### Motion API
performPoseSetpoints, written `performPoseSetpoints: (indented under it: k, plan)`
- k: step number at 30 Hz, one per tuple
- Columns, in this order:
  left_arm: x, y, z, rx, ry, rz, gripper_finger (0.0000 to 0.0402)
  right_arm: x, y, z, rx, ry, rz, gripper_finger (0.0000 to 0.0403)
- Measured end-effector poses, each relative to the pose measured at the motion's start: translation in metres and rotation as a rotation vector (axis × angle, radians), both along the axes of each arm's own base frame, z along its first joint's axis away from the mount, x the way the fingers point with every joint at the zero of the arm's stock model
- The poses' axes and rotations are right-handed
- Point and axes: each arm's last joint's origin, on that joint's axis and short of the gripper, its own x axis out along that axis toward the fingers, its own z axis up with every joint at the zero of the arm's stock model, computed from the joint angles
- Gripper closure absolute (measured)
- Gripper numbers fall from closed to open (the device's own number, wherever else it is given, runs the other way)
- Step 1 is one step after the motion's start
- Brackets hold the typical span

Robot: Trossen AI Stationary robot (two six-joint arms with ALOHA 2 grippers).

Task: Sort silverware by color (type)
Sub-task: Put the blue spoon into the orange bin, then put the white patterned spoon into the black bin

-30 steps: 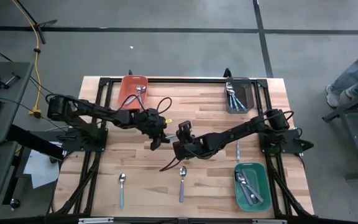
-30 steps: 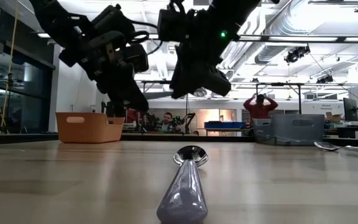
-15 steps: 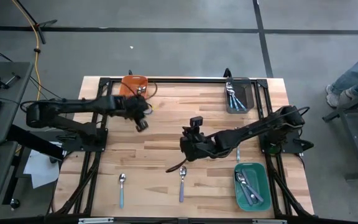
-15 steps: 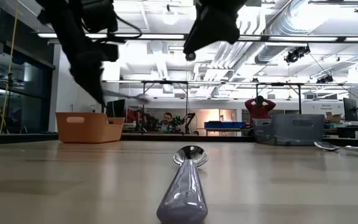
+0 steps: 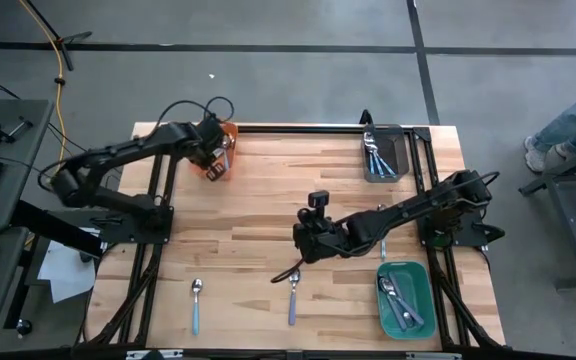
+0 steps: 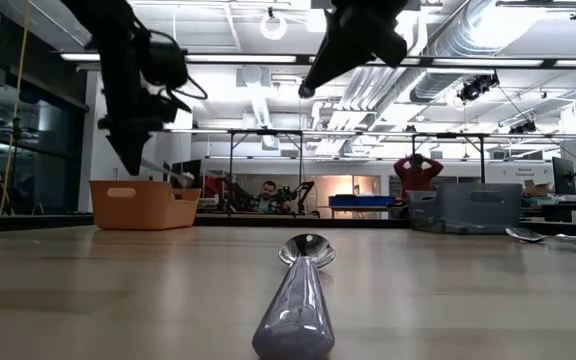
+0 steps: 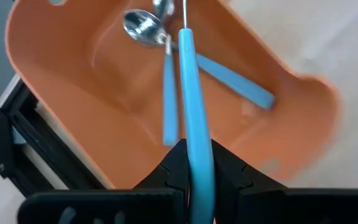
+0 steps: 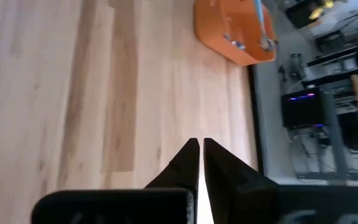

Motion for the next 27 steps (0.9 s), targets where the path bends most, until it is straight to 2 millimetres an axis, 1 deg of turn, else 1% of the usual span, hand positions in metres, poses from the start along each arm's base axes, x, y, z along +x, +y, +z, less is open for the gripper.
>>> performPoseSetpoints:
  k: [5, 8, 10, 12, 15, 17, 19, 21, 23, 27]
  plan:
    - [-0.002, 0.025, -0.02, -0.032, 0.039, 0.049, 0.0376, 0.0, 0.002, -0.001, 0.063, -0.012, 0.0, 0.0398]
    - [-0.005, 0.034, -0.03, -0.061, 0.072, 0.064, 0.0363, 0.0, 0.006, -0.002, 0.134, -0.041, -0.005, 0.0399]
    - [-0.005, 0.038, -0.033, -0.059, 0.071, 0.067, 0.0353, 0.001, 0.007, -0.008, 0.191, -0.082, -0.012, 0.0399]
    - [-0.003, 0.038, -0.032, -0.048, 0.06, 0.057, 0.0344, 0.001, 0.008, -0.022, 0.25, -0.119, -0.016, 0.0399]
    - [-0.001, 0.035, -0.025, -0.011, 0.027, 0.045, 0.0328, -0.001, 0.01, -0.044, 0.35, -0.187, -0.014, 0.0399]
    - [-0.001, 0.031, -0.018, 0.011, 0.006, 0.037, 0.0313, -0.007, 0.012, -0.057, 0.394, -0.215, -0.025, 0.0401]
    - [-0.001, 0.025, -0.009, 0.039, -0.021, 0.024, 0.0299, -0.017, 0.014, -0.063, 0.421, -0.227, -0.059, 0.0402]
    - [-0.001, 0.018, 0.002, 0.078, -0.067, 0.017, 0.0285, -0.029, 0.015, -0.059, 0.452, -0.239, -0.123, 0.0402]
    - [-0.001, 0.01, 0.015, 0.128, -0.132, 0.002, 0.0275, -0.042, 0.014, -0.051, 0.485, -0.254, -0.2, 0.0402]
    - [0.0, -0.012, 0.036, 0.241, -0.298, -0.051, 0.0266, -0.074, 0.008, -0.027, 0.513, -0.296, -0.366, 0.0402]
